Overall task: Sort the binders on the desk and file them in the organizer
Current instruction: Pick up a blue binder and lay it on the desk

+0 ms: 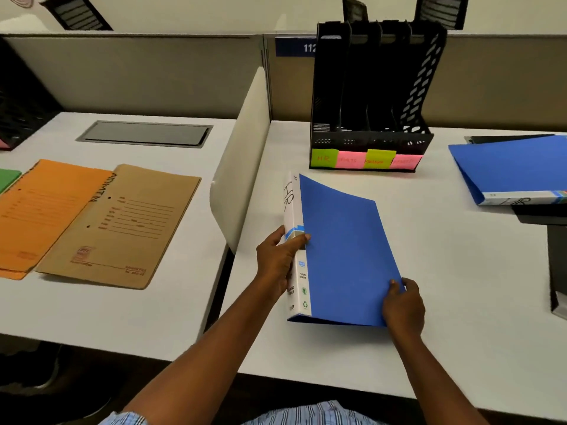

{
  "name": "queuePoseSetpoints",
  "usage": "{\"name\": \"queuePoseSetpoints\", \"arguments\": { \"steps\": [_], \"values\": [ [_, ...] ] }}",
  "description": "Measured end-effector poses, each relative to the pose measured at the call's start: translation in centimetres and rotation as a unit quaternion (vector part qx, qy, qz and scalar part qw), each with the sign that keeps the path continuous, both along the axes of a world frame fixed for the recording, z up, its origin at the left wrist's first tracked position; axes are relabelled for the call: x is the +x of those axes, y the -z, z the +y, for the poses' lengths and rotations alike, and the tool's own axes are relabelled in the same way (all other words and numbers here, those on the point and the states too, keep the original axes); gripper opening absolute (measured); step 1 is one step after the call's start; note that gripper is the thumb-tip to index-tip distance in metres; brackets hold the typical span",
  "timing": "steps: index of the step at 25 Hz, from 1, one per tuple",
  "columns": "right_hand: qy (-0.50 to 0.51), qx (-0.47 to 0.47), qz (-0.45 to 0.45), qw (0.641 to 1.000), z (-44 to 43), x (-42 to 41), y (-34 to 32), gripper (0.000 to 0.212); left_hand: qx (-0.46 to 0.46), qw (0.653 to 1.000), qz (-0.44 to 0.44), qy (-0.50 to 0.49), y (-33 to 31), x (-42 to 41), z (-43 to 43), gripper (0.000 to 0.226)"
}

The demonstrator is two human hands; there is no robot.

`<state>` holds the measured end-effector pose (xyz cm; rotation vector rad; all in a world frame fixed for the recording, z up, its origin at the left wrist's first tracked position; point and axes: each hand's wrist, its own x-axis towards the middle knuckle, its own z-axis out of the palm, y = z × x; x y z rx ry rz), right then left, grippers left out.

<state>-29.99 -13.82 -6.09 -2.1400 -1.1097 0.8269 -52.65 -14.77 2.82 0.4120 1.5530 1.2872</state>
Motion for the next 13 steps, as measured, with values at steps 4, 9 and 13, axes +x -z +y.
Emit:
{"name": "queuePoseSetpoints", "arguments": {
  "steps": [4,9,13],
  "values": [
    [0.006,0.015,0.001,1.000,-2.1,-2.4,0.2,0.036,-0.019,1.000,-0.020,0.010,1.7,-3.3,-1.1,0.047],
    [-0.025,0.028,-0.018,0.999,-4.2,-5.5,0.2,0.032,-0.036,0.993,0.104,0.033,3.6,-6.4,-2.0,0.039],
    [-0.046,0.037,-0.083,0.995,-5.1,-7.0,0.5,0.031,-0.077,0.961,0.256,0.072,4.6,-7.7,-2.5,0.042]
  ]
}}
